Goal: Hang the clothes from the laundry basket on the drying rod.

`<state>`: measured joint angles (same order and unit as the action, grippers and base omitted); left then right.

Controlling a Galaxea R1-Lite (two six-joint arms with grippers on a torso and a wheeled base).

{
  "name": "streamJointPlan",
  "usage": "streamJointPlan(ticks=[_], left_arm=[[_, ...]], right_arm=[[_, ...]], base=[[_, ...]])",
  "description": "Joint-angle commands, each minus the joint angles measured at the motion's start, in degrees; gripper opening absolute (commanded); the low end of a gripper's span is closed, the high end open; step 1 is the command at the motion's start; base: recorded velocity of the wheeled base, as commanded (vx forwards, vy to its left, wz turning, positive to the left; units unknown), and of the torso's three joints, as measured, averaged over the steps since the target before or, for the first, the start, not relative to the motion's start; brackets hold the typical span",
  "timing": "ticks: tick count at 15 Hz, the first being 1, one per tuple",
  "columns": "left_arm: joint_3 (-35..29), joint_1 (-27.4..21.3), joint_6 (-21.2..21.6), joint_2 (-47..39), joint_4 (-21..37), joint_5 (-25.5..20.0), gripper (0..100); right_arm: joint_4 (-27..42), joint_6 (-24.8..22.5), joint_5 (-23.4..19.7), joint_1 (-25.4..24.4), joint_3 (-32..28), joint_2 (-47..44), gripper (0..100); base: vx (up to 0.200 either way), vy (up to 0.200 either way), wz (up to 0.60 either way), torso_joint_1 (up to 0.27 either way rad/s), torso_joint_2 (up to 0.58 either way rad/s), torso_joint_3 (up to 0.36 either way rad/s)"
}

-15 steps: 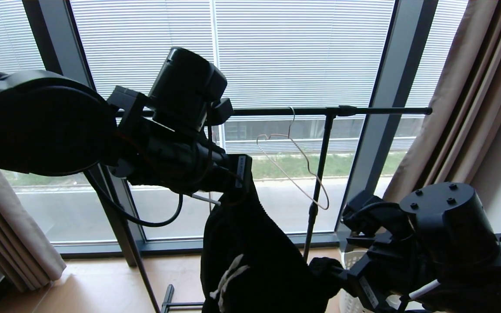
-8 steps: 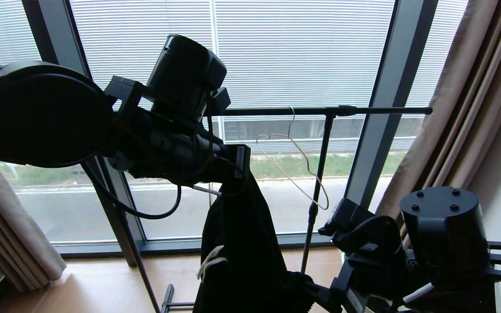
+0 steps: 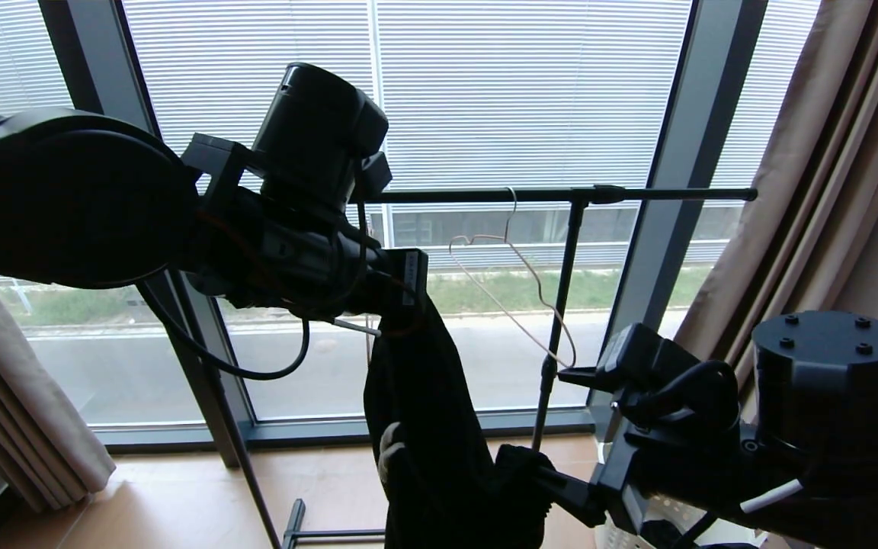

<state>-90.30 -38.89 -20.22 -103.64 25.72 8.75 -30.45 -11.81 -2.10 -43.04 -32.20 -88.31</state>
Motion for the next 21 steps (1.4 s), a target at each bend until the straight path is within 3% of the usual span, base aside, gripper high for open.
streamJointPlan(ticks=[1, 4, 6, 11, 12, 14, 19, 21], left_arm=[[-1.11, 2.06, -0.43, -1.65, -0.15, 0.12, 0], [-5.24, 3.12, -2.19, -5.34, 0.12, 0.48, 0], [-5.68, 2.68, -2.28, -5.43, 0.21, 0.83, 0], [-4.1, 2.33, -2.28, -3.76, 0.29, 1.0, 0], [-3.13, 2.33, -2.19, -2.7, 0.29, 1.0, 0], [-1.81, 2.24, -2.19, -1.38, 0.29, 1.0, 0], [0.91, 2.06, -2.1, 1.6, 0.21, 0.92, 0], [2.41, 1.71, -1.92, 2.75, 0.12, 0.92, 0]], right_arm=[[-0.75, 0.21, -0.36, 2.62, 5.65, 3.58, 100], [-0.66, 0.3, -4.14, 3.58, 8.38, 8.59, 100], [-0.84, 0.3, -4.32, 3.58, 7.41, 8.59, 100], [-0.4, 0.21, -4.5, 1.03, -7.36, -3.62, 100], [0.13, 0.12, -3.88, 0.33, -12.45, -8.02, 100], [0.31, 0.12, -2.12, -1.96, -16.67, -11.8, 100], [0.13, 0.74, -0.36, -1.08, -17.64, -17.69, 100], [-0.31, 1.09, -0.45, 0.77, -14.3, -17.6, 100]], base=[[0.0, 0.0, 0.0, 0.0, 0.0, 0.0], [0.0, 0.0, 0.0, 0.0, 0.0, 0.0], [0.0, 0.0, 0.0, 0.0, 0.0, 0.0], [0.0, 0.0, 0.0, 0.0, 0.0, 0.0], [0.0, 0.0, 0.0, 0.0, 0.0, 0.0], [0.0, 0.0, 0.0, 0.0, 0.0, 0.0], [0.0, 0.0, 0.0, 0.0, 0.0, 0.0], [0.0, 0.0, 0.0, 0.0, 0.0, 0.0]])
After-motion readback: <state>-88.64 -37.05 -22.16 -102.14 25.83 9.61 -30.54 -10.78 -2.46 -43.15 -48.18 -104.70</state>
